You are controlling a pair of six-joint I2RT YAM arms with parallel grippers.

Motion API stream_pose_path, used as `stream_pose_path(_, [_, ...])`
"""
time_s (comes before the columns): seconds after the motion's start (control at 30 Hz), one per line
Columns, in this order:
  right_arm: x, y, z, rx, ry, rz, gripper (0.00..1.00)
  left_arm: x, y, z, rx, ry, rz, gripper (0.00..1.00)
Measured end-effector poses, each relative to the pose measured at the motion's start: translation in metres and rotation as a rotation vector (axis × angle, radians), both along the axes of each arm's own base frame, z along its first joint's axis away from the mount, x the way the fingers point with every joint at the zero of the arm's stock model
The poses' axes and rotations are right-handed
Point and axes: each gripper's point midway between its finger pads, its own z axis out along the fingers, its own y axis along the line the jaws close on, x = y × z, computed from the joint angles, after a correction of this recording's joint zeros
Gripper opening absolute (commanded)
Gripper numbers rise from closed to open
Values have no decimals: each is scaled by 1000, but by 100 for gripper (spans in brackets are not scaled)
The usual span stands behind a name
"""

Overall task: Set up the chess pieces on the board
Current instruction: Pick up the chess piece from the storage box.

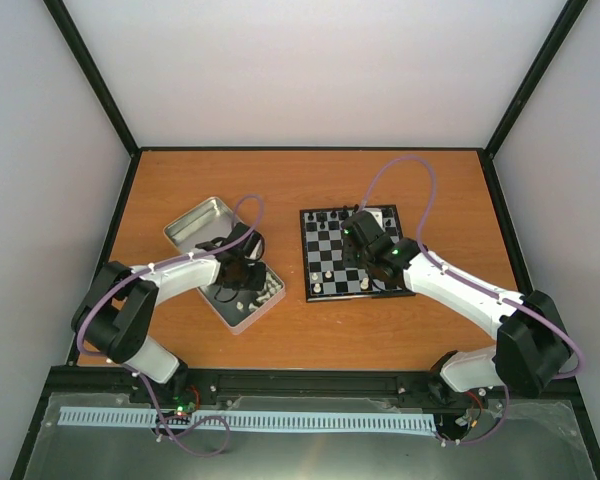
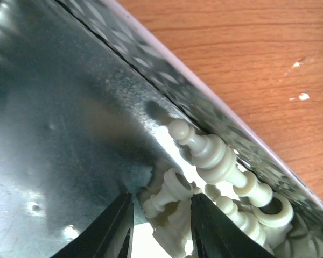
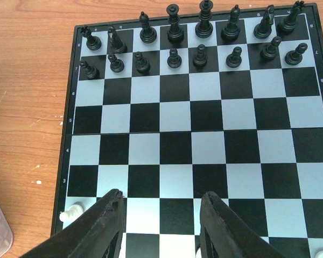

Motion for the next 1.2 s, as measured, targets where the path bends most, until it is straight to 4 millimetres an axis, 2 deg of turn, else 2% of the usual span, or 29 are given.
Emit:
stream_pose_path(0.27, [-1, 0, -2, 1, 7, 4, 40, 6, 13, -1, 70, -27, 35, 19])
stream_pose_path(0.53, [-4, 0, -7, -1, 17, 7, 39, 9, 15, -3, 92, -33, 37, 25])
stream_pose_path(0.97, [-5, 1, -4, 15, 14, 15, 39, 25, 18, -3, 136, -68, 58, 24])
stream_pose_path(1.2, [-6, 1, 0, 28, 5, 19, 39, 31, 14, -3, 124, -88, 61, 13])
